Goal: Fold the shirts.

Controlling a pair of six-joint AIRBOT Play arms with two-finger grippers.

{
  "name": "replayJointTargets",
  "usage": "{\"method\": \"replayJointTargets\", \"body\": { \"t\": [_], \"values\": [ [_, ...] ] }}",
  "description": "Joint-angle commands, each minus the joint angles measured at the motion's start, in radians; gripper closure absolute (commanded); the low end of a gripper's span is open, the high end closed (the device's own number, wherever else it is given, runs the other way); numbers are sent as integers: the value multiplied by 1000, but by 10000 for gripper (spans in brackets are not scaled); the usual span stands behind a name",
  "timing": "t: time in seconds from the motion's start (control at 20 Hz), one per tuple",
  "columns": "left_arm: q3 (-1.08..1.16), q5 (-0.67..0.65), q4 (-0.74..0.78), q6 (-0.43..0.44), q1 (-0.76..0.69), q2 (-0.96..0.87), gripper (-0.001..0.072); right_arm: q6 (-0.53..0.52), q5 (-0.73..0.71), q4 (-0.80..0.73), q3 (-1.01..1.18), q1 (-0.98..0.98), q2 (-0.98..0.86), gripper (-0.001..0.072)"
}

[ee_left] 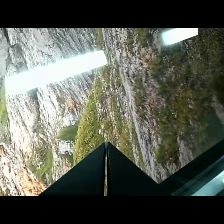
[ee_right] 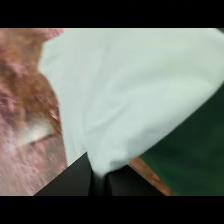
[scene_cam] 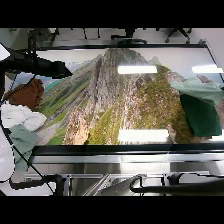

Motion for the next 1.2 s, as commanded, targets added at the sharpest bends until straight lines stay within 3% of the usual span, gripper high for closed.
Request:
{"method": "replayJointTargets", "body": {
  "t": [0.0, 0.15, 0.3, 0.4, 0.55, 0.6, 0.75, 0.85, 1.15],
  "values": [
    [0, 8, 2, 12, -32, 0, 698, 109, 146, -158, -47, -2, 12, 690],
    [0, 12, 2, 19, -57, 0, 698, 109, 146, -170, -159, -2, 11, 691],
    [0, 35, 2, 19, -56, 0, 698, 68, -7, -62, -201, -2, 10, 691],
    [0, 37, 2, 19, -54, 0, 698, -43, -218, 196, -195, -2, 10, 691],
    [0, 37, 2, 19, -54, 0, 698, -314, -496, 660, -182, -2, 10, 691],
    [0, 39, 2, 19, -54, 0, 698, -376, -560, 744, -161, -2, 10, 691],
    [0, 51, 2, 19, -54, 0, 698, -453, -617, 768, -34, -4, 10, 691],
    [0, 57, 2, 19, -54, -1, 698, -450, -612, 742, 50, -4, 11, 691],
    [0, 25, 2, 19, -58, 0, 697, -253, -350, 545, 105, -106, 29, 691]
  ]
}}
